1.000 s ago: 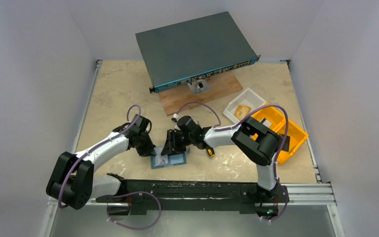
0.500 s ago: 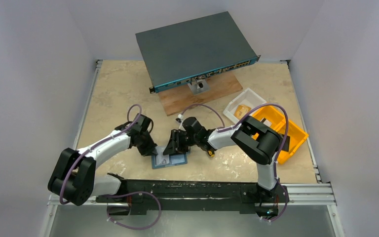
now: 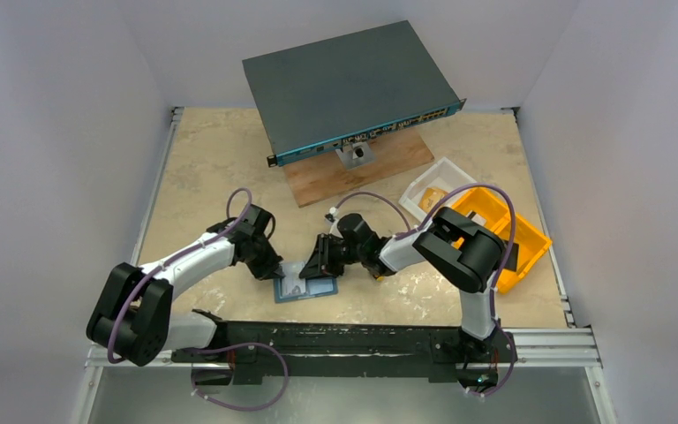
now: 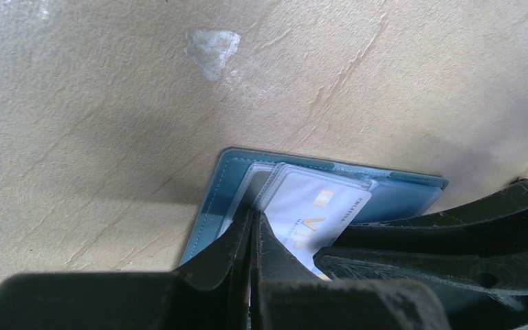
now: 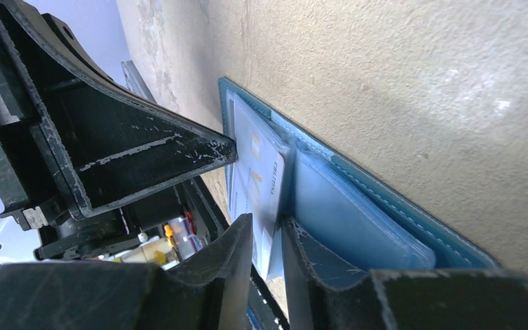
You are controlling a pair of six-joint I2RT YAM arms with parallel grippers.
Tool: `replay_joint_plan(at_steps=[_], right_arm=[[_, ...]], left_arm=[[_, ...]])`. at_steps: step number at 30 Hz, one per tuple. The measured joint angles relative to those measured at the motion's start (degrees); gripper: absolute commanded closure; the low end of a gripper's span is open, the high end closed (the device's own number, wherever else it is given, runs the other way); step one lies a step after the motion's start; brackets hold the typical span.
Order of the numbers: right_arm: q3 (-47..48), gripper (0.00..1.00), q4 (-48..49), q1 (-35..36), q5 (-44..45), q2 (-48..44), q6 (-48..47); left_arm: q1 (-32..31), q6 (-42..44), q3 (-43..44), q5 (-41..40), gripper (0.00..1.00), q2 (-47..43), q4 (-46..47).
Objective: Take the credit cards out of the card holder
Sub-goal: Remove the credit card from the card holder.
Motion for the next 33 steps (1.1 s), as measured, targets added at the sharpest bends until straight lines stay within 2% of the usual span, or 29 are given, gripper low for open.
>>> replay_joint_plan(at_steps=[9,19,33], right_arm=[[-1.7,0.84,2.7,-0.5,0.0,0.0,1.8],[-2.4,0.99,3.3,-0.9,-0.1,0.0,2.7],[-3.9,1.00,1.2,-1.5,1.5,-2.2,1.6]], left_arm=[[0.0,-1.0,0.0,0.0,1.00,0.0,-0.2],[0.0,-1.4,0.0,-0.1,1.00,0.0,-0.3],[0.1,-2.7,0.0,0.4,1.00,0.3,-0.4]])
